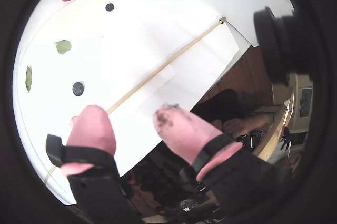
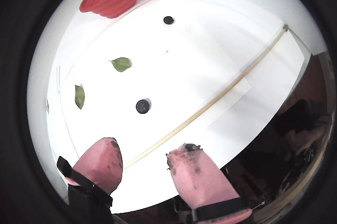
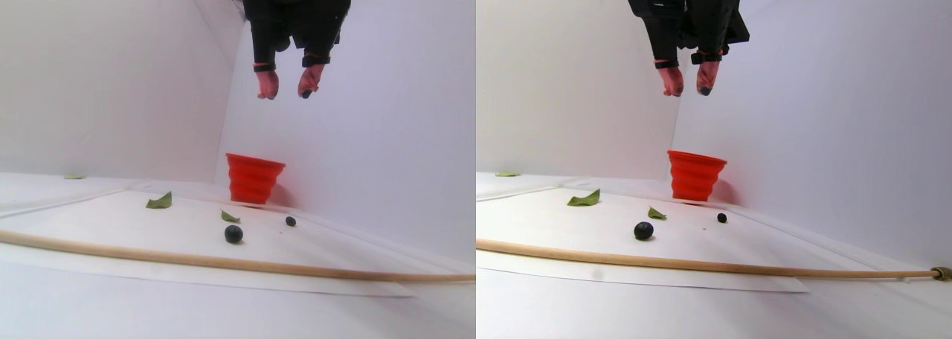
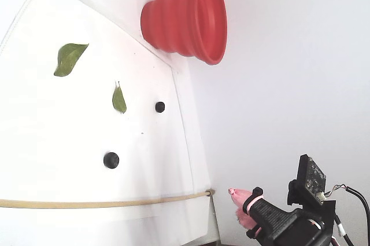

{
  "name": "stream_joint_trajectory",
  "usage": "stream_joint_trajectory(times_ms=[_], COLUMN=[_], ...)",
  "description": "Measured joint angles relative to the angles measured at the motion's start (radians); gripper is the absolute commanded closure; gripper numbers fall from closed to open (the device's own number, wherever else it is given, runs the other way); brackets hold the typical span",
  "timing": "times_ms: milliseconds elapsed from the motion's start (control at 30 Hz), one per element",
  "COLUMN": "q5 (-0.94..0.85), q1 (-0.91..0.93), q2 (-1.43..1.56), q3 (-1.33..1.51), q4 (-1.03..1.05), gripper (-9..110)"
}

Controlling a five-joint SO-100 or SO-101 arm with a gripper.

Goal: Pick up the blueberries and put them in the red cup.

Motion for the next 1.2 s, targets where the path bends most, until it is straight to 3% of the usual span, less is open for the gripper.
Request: stream_joint_trajectory(times_ms=[1200], q5=[-0.048], q1=[-0.097], q2=[-0.437], q3=[0.029], q4=[-0.383], gripper=[82])
